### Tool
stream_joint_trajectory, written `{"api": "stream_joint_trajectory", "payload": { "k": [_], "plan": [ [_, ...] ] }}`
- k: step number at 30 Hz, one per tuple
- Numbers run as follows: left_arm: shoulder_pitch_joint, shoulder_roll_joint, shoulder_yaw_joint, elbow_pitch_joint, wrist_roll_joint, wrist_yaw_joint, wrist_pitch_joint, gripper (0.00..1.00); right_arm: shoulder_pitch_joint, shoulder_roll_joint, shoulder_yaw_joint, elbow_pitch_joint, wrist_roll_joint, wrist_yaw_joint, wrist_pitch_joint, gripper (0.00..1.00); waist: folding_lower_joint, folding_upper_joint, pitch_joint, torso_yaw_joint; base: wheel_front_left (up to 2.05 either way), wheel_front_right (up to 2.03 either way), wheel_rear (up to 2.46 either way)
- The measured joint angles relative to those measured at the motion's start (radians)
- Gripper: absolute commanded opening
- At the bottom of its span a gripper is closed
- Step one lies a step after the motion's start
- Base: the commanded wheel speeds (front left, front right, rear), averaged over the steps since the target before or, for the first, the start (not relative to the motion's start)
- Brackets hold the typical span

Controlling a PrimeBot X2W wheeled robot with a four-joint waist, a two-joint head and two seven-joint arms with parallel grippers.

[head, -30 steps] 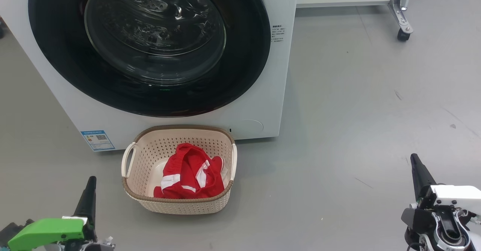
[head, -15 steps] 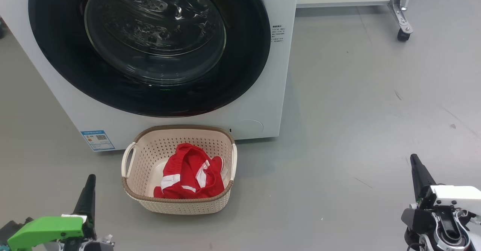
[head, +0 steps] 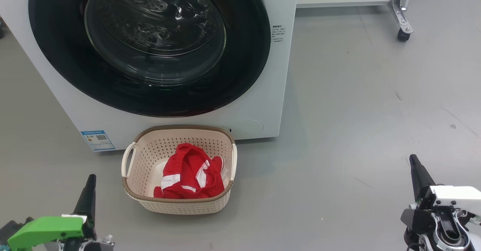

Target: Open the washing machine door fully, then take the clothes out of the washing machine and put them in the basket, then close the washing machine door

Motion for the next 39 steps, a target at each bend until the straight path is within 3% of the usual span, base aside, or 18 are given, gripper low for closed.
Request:
{"api": "stream_joint_trajectory", "payload": {
  "k": [39],
  "plan": [
    [-0.003,0.0,0.004,0.011,0.0,0.0,0.004,0.0,-0.001,0.004,-0.004,0.006,0.0,0.005,0.0,0.0,0.0,0.0,0.0,0.0,0.0,0.0,0.0]
  ]
}}
